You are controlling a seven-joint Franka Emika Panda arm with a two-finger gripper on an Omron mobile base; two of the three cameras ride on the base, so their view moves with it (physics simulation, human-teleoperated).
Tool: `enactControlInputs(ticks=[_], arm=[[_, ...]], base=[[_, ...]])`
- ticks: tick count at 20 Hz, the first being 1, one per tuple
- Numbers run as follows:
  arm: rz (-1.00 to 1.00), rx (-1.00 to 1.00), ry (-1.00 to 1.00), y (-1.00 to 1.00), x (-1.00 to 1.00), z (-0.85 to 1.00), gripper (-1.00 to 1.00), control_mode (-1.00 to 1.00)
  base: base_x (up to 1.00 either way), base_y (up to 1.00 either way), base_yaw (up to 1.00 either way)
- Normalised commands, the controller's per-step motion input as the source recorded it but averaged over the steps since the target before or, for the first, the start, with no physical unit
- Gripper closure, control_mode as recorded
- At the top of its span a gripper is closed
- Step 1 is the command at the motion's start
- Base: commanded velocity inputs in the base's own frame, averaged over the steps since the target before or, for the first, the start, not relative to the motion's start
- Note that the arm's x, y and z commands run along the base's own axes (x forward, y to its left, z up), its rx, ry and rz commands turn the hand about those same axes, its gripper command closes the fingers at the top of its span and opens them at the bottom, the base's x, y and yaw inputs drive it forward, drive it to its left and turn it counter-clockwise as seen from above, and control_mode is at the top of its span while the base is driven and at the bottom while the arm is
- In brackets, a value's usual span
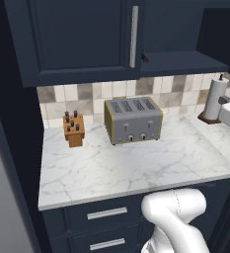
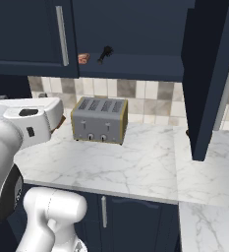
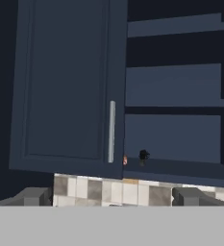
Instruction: Pick up the bar soap and dish brush from the sink, and place them back in the cabinet, and close the cabinet doors.
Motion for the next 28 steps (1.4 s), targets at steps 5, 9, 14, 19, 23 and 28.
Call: enactControlInputs(ticks=[5,9,14,19,23,28], arm=[[-0.04,0.00,0.00,0.00,-0.25,0.00,-1.00,-1.00],[-0.07,0.00,0.00,0.00,-0.11,0.00,-1.00,-1.00],[-0.07,0.00,0.00,0.00,-0.12,0.00,-1.00,-1.00],[-0.02,0.00,0.00,-0.01,-0.06,0.00,-1.00,-1.00],[0.00,0.00,0.00,-0.12,-0.11,0.00,-1.00,-1.00],[0.00,0.00,0.00,-0.18,-0.10,-0.04,-1.00,-1.00]], base=[[0.00,0.00,0.00],[0.00,0.00,0.00],[0.00,0.00,0.00],[0.00,0.00,0.00],[0.00,0.00,0.00],[0.00,0.00,0.00]])
